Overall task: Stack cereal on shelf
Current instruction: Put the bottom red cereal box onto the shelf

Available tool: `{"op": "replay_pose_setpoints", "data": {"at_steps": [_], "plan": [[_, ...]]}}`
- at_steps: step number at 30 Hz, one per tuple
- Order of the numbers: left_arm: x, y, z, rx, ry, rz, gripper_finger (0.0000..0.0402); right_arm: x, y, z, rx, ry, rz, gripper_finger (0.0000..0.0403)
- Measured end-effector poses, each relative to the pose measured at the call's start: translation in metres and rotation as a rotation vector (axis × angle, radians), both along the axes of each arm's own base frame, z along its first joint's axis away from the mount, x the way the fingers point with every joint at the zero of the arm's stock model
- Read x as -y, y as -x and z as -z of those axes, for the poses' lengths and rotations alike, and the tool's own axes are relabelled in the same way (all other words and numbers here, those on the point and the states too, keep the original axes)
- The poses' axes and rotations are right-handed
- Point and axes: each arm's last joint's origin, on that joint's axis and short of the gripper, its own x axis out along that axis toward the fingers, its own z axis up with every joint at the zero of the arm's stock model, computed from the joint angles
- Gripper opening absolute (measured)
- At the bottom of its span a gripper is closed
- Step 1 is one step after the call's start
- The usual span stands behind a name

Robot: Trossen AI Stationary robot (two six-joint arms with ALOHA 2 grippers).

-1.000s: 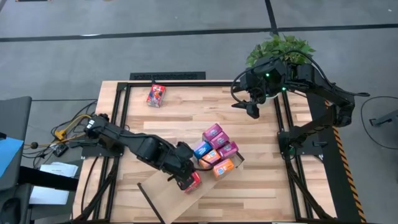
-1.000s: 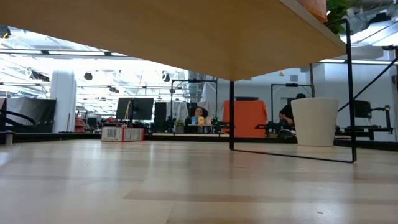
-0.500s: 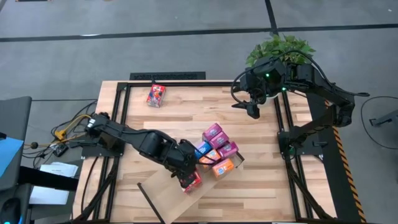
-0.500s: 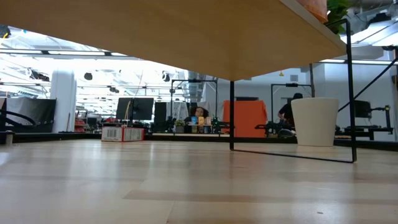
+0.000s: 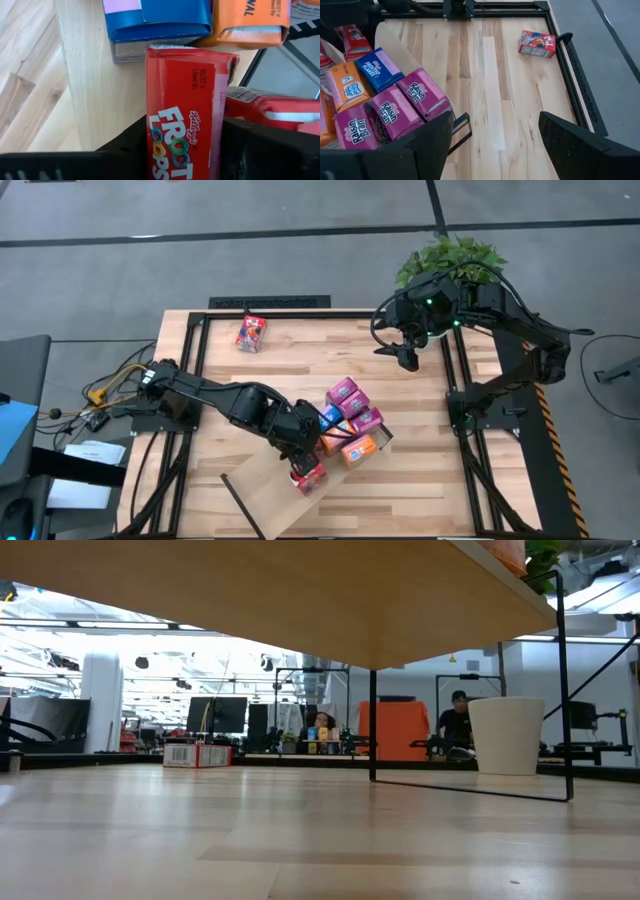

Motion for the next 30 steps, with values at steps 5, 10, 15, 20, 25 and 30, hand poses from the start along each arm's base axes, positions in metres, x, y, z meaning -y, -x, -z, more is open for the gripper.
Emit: {"op": "replay_pose_setpoints", "data": {"at_steps": [5,10,15,20,25,30], "plan": [[0.001,0.001,0.000,-0.006,-0.004,0.009,0.0181,0.000,0.000,0.000,-0.003,0.005,-0.005,0.0317],[0.001,0.001,0.000,-0.013,0.016,0.010,0.0247,0.000,0.000,0.000,-0.003,0.009,-0.008,0.0317],[0.002,0.002,0.000,-0.036,0.080,0.004,0.0299,0.000,0.000,0.000,-0.003,0.011,-0.010,0.0317],[0.003,0.003,-0.001,-0.040,0.094,-0.003,0.0319,0.000,0.000,0.000,-0.001,0.011,-0.010,0.0317],[0.000,0.007,-0.006,-0.029,0.092,-0.009,0.0323,0.000,0.000,0.000,-0.001,0.011,-0.010,0.0317],[-0.005,0.016,-0.016,-0.013,0.100,-0.043,0.0323,0.000,0.000,0.000,-0.001,0.003,-0.003,0.0317]]}}
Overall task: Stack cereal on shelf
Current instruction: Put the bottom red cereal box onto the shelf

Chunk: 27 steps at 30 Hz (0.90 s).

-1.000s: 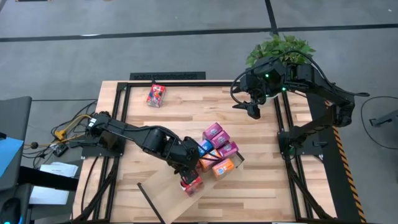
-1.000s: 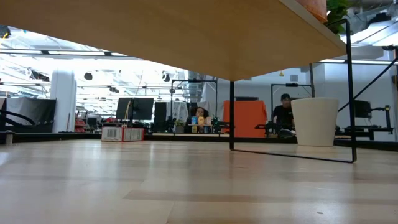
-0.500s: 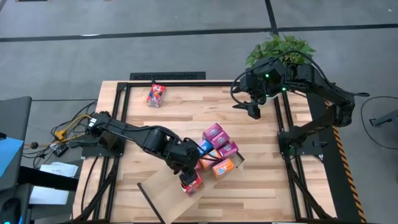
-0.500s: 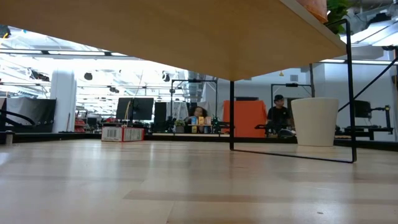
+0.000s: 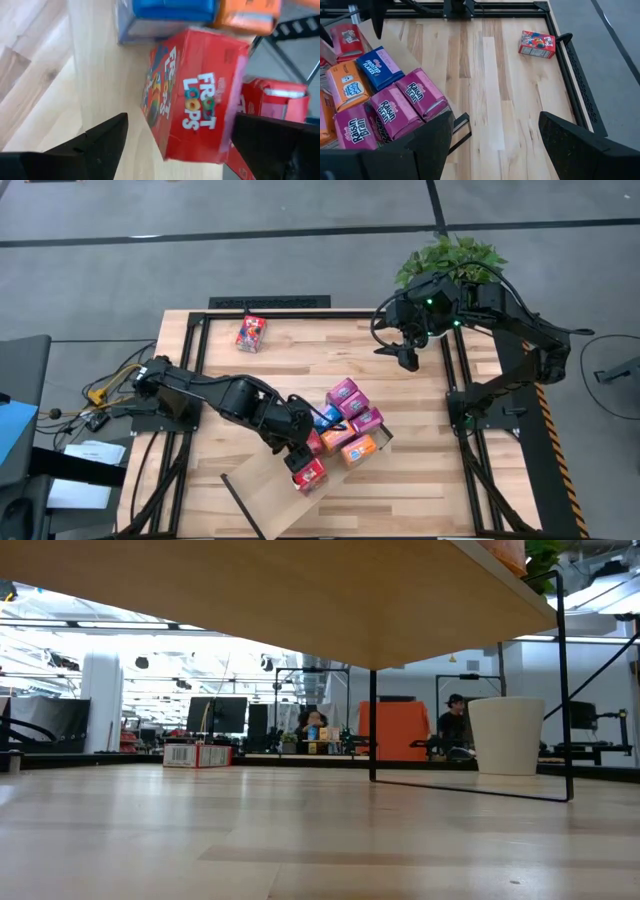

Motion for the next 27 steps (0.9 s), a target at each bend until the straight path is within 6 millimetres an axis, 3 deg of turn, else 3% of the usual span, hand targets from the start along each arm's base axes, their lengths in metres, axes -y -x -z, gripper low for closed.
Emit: {"op": "replay_pose_setpoints", "data": {"at_steps": [8,12,15,19,23,27], "plan": [[-0.005,0.018,-0.023,0.079,0.016,-0.060,0.0323,0.000,0.000,0.000,0.000,0.000,0.000,0.0317],[0.004,0.033,-0.032,0.082,0.058,-0.057,0.0323,0.000,0.000,0.000,0.000,-0.006,0.004,0.0317],[0.018,0.054,-0.044,0.107,0.103,-0.041,0.0323,-0.003,0.001,-0.001,0.003,-0.006,-0.006,0.0317],[0.052,0.083,-0.051,0.173,0.089,-0.090,0.0323,-0.005,0.010,-0.006,0.025,-0.002,-0.009,0.0317],[0.088,0.096,-0.040,0.236,0.009,-0.154,0.0322,-0.006,0.011,-0.006,0.028,-0.003,-0.006,0.0317],[0.112,0.091,-0.019,0.240,-0.110,-0.159,0.0298,-0.006,0.011,-0.006,0.028,-0.006,-0.004,0.0317]]}}
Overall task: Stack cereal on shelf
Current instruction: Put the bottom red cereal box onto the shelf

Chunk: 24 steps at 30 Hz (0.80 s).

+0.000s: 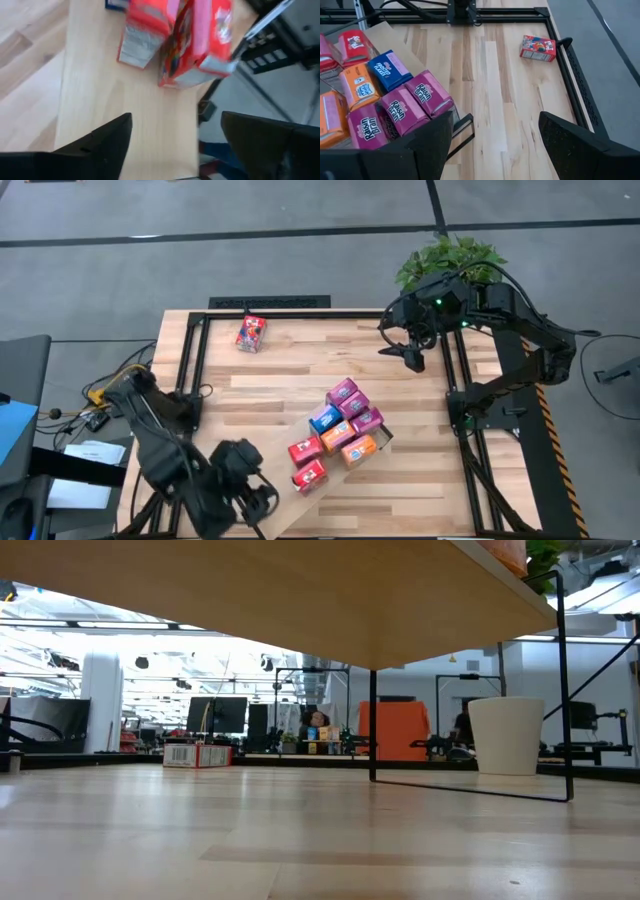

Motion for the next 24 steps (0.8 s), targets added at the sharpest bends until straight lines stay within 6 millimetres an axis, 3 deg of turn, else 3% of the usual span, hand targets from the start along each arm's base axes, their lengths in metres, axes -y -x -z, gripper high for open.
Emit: {"op": "replay_pose_setpoints", "data": {"at_steps": [7,15,24], "plan": [[0.030,-0.027,0.044,-0.073,-0.072,0.021,0.0180,0.000,-0.002,-0.001,0.014,0.001,0.002,0.0317],[0.038,-0.038,0.059,-0.027,-0.190,0.005,0.0020,0.000,-0.001,0.000,0.010,-0.007,0.007,0.0317],[0.030,-0.060,0.060,0.038,-0.205,0.002,0.0010,0.000,-0.002,-0.001,0.012,-0.006,0.006,0.0317]]}}
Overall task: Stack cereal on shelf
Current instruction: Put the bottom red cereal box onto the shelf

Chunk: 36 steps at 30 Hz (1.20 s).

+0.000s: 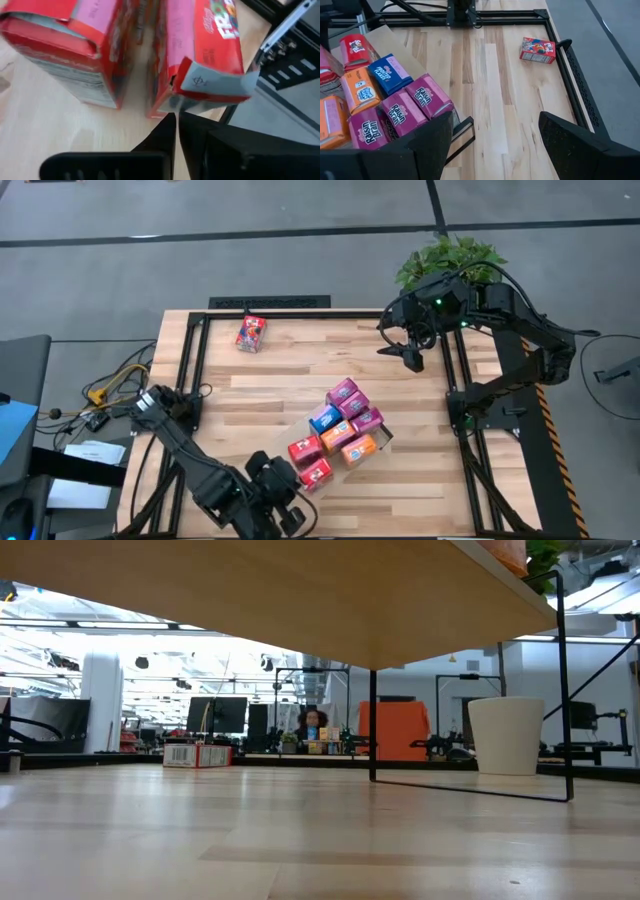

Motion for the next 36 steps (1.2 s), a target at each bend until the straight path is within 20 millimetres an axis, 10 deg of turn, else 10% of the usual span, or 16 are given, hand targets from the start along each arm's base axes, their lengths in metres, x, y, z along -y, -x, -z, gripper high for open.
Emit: {"op": "replay_pose_setpoints", "data": {"at_steps": [13,21,27,33,36], "plan": [[-0.010,-0.009,0.002,-0.023,-0.027,0.003,0.0001,-0.004,0.004,0.004,-0.053,-0.021,-0.007,0.0317],[-0.013,-0.007,-0.002,-0.077,-0.039,0.102,0.0002,-0.041,0.023,0.000,-0.080,-0.076,-0.130,0.0295],[-0.017,0.003,-0.011,-0.135,0.038,0.137,0.0002,-0.092,0.033,0.005,-0.124,-0.130,-0.165,0.0203],[-0.014,0.013,-0.015,-0.148,0.059,0.155,0.0002,-0.147,0.031,0.043,-0.149,-0.092,-0.122,0.0035],[-0.010,0.018,-0.015,-0.157,0.050,0.169,0.0002,-0.172,0.028,0.065,-0.099,-0.116,-0.114,0.0017]]}}
